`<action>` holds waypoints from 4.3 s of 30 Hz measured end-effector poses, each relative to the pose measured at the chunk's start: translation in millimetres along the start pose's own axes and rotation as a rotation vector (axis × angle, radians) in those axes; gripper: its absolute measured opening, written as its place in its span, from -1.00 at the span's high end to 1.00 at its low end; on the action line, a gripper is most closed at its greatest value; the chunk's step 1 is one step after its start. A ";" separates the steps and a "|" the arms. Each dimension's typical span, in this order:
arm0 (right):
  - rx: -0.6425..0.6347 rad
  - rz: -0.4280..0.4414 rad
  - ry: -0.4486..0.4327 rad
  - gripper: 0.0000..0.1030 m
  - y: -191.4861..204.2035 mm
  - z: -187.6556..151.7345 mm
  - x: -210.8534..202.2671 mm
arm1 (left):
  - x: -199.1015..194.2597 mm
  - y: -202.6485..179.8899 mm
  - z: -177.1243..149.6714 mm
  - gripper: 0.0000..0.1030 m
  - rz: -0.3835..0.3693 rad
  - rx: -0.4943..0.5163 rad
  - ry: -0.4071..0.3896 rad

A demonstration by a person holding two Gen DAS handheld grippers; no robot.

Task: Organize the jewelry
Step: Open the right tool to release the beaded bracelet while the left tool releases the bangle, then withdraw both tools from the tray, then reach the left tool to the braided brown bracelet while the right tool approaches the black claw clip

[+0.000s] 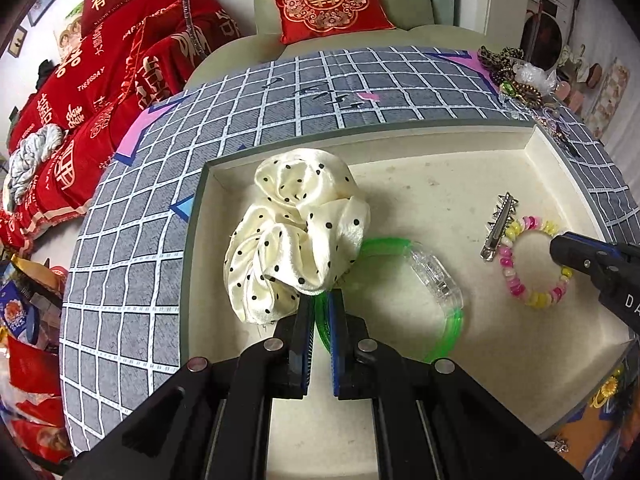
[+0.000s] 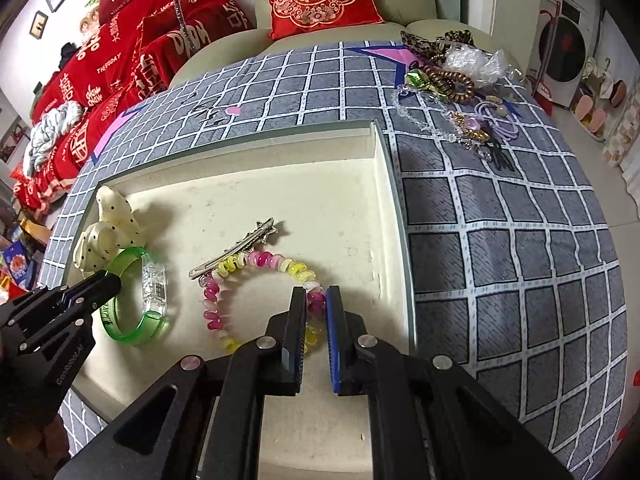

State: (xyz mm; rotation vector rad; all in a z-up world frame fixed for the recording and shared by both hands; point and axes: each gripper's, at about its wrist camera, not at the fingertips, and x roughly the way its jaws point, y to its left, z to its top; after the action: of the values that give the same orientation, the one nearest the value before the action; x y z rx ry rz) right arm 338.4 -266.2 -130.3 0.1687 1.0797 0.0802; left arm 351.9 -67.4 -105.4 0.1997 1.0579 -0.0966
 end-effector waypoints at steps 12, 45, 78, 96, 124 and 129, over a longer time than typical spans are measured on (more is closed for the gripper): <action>0.039 0.068 -0.094 0.00 3.2 3.3 -37.7 | -24.0 5.3 -0.9 0.72 0.000 -0.001 -0.060; 0.068 0.172 -0.127 -0.70 5.5 -84.0 -122.9 | -125.2 24.7 -81.8 -1.00 0.054 -0.067 -0.180; 0.126 0.109 0.009 -0.74 -13.7 -243.9 -127.7 | -129.5 11.1 -231.4 -1.00 -0.002 -0.093 -0.042; 0.190 -0.017 -0.013 -0.74 -66.5 -210.1 -119.1 | -113.3 2.1 -209.8 -1.00 -0.055 -0.107 -0.040; 0.056 -0.238 -0.044 0.12 -34.4 -145.3 -76.5 | -95.5 -22.2 -194.7 -0.45 -0.123 -0.055 -0.018; 0.055 -0.230 -0.050 0.29 -34.8 -146.7 -78.1 | -100.5 -24.3 -195.3 0.28 -0.143 -0.031 -0.032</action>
State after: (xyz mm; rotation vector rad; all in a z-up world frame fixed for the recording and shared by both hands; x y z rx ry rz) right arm 171.6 -297.6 -136.0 0.0949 1.0449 -0.1599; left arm 131.7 -52.0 -113.3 0.0944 1.0409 -0.2117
